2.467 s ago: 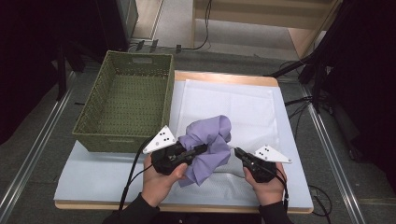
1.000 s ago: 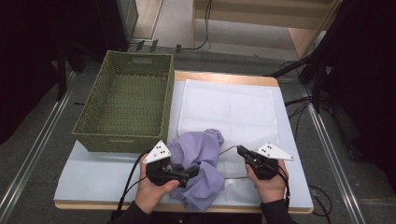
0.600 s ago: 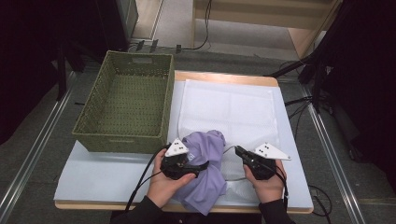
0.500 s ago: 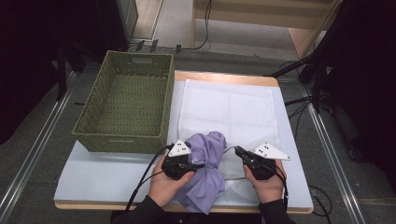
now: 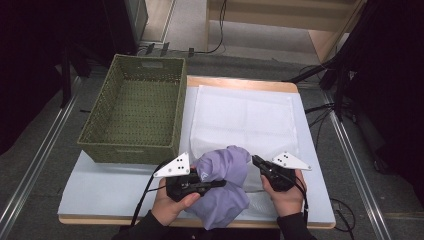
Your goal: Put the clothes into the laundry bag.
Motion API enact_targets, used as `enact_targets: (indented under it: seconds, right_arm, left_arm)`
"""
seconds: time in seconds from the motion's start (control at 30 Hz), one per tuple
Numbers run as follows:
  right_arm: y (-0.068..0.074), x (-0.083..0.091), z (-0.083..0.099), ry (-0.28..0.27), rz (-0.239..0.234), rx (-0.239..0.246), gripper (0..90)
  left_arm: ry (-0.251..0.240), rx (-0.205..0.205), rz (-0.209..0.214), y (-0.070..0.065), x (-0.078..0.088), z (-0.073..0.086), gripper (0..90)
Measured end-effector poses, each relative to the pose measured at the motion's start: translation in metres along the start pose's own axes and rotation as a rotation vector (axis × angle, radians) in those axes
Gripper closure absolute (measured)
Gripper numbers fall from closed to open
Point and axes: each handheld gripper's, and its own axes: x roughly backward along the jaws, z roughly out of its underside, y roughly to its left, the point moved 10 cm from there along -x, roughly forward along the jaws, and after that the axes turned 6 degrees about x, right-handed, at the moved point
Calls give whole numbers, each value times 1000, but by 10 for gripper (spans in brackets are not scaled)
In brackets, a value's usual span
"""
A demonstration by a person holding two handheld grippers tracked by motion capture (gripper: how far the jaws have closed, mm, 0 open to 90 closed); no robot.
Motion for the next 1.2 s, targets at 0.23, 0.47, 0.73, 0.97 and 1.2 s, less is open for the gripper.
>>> enact_targets:
  seconds: [0.23,0.47,0.73,0.97,1.2]
  right_arm:
    - [-5,-2,0,6,9,-22,898]
    - [-9,2,-6,-28,-4,-63,899]
    - [-2,6,-11,-46,-14,-45,899]
    - [-2,7,-12,-47,-16,-39,899]
    - [4,7,-15,-54,-24,-29,899]
  left_arm:
    - [124,37,98,-1,-10,21,791]
    - [343,66,-41,24,-29,65,739]
    - [339,129,-191,42,-27,63,249]
    - [245,104,-234,45,-7,32,136]
    - [245,118,-170,38,-20,28,174]
